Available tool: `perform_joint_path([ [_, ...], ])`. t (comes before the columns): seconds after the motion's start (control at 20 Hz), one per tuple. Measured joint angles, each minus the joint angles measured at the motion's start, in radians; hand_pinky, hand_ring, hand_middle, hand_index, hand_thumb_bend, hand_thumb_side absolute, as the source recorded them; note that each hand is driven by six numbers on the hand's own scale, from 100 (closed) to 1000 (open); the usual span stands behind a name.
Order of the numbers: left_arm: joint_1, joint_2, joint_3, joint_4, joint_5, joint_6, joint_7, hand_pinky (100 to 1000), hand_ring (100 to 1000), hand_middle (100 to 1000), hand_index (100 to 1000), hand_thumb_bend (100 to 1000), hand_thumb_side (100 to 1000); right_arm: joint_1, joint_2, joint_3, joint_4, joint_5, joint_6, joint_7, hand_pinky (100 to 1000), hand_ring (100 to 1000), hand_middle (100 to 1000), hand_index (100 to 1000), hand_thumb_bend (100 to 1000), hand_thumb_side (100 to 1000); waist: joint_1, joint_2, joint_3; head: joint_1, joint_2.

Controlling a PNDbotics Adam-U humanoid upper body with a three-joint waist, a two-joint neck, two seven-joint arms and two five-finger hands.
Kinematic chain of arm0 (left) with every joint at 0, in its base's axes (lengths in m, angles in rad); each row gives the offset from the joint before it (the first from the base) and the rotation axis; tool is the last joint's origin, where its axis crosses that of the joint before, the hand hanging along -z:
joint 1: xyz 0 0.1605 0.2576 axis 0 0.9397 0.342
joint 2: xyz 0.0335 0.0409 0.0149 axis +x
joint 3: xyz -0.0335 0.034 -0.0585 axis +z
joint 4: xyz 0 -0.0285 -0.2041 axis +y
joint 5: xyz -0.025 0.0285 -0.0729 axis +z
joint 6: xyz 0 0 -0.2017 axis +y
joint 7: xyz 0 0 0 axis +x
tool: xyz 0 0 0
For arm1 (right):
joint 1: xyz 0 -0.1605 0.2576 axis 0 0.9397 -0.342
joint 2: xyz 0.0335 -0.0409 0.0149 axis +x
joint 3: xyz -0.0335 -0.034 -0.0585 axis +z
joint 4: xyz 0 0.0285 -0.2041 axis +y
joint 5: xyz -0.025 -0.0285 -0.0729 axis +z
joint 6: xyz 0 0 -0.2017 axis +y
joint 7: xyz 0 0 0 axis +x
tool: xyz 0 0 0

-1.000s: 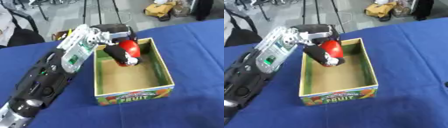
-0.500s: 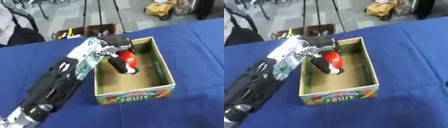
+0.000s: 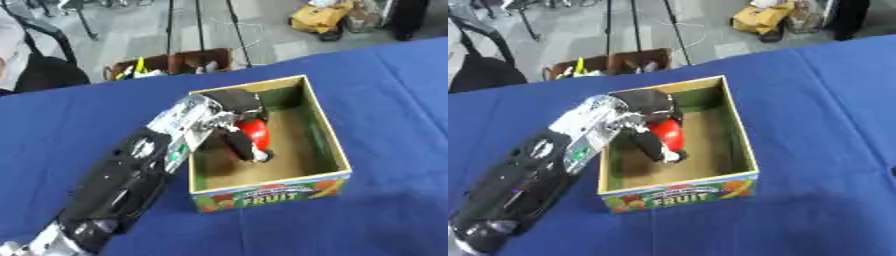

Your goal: Pick up objects on the table and place them in the box.

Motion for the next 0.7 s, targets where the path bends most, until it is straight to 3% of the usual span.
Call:
perform_joint_path([
  [0.1, 0.000, -0.002, 0.000, -0.003, -0.005, -0.008, -0.013, 538, 669, 764, 845, 108, 633, 0.000, 0.000, 0.000, 0.000, 0.000, 0.000, 0.000, 522, 576, 425, 523, 100, 890, 0.000, 0.001, 0.000, 0.000, 0.000],
  [0.2, 0.000, -0.003, 0.004, -0.007, -0.005, -0.014, -0.029, 580, 720, 780, 857, 183, 738, 0.000, 0.000, 0.000, 0.000, 0.000, 0.000, 0.000, 521, 576, 425, 522, 100, 890, 0.000, 0.001, 0.000, 0.000, 0.000],
  [0.25, 0.000, -0.004, 0.006, -0.011, -0.002, -0.017, -0.037, 626, 771, 804, 864, 268, 834, 0.000, 0.000, 0.000, 0.000, 0.000, 0.000, 0.000, 520, 576, 424, 522, 100, 890, 0.000, 0.001, 0.000, 0.000, 0.000],
  [0.4, 0.000, -0.004, 0.023, -0.025, 0.028, -0.023, -0.059, 755, 854, 837, 903, 364, 994, 0.000, 0.001, 0.000, 0.000, 0.000, 0.000, 0.001, 518, 576, 424, 522, 100, 889, 0.000, 0.001, 0.000, -0.003, 0.000],
  [0.5, 0.000, -0.003, 0.039, -0.036, 0.067, -0.020, -0.069, 763, 869, 850, 918, 371, 1000, 0.000, 0.001, 0.000, 0.000, 0.000, 0.000, 0.001, 518, 576, 424, 522, 100, 889, 0.000, 0.001, 0.001, -0.009, 0.000],
  [0.7, -0.005, 0.019, 0.083, -0.062, 0.160, 0.008, -0.073, 752, 860, 842, 916, 301, 1000, 0.001, 0.001, 0.000, 0.000, 0.000, 0.001, 0.000, 518, 577, 424, 522, 100, 889, 0.000, 0.001, 0.004, -0.022, 0.000],
])
